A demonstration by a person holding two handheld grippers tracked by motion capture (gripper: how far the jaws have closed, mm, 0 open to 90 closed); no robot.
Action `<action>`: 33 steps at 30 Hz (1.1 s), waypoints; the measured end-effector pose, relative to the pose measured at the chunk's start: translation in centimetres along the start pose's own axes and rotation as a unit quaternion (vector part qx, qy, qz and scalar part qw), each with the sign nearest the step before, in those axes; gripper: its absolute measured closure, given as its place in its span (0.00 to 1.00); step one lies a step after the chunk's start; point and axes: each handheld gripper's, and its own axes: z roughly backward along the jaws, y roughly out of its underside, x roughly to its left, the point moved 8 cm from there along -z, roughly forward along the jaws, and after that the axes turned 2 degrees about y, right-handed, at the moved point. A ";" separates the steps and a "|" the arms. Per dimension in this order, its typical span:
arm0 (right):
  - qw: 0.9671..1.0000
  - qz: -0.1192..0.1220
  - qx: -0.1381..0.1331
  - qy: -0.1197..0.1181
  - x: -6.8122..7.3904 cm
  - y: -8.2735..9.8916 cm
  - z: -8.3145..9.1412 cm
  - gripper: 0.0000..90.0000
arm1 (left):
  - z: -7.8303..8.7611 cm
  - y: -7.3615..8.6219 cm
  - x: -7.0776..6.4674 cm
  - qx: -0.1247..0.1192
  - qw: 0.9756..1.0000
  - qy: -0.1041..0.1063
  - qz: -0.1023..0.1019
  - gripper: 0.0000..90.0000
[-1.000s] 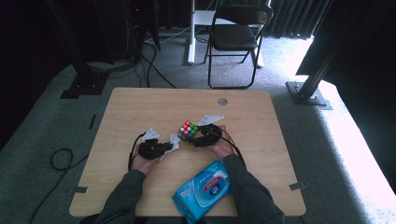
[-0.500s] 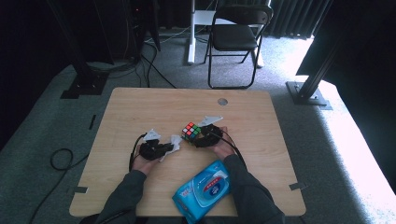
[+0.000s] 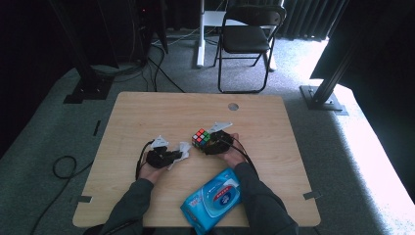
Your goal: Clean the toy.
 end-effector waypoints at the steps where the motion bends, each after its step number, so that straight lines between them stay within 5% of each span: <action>1: 1.000 -0.001 0.002 0.001 0.0 0.1 -0.1 0.38 | 0.0 0.0 0.0 0.000 1.000 0.000 0.000 0.95; 17: 1.000 -0.006 0.017 0.000 0.1 0.6 -0.3 0.37 | -0.1 0.1 0.0 0.000 1.000 0.000 0.000 0.95; 33: 1.000 -0.004 -0.027 -0.014 0.4 -0.6 1.3 0.37 | -0.1 0.1 0.0 0.000 1.000 0.001 0.001 0.94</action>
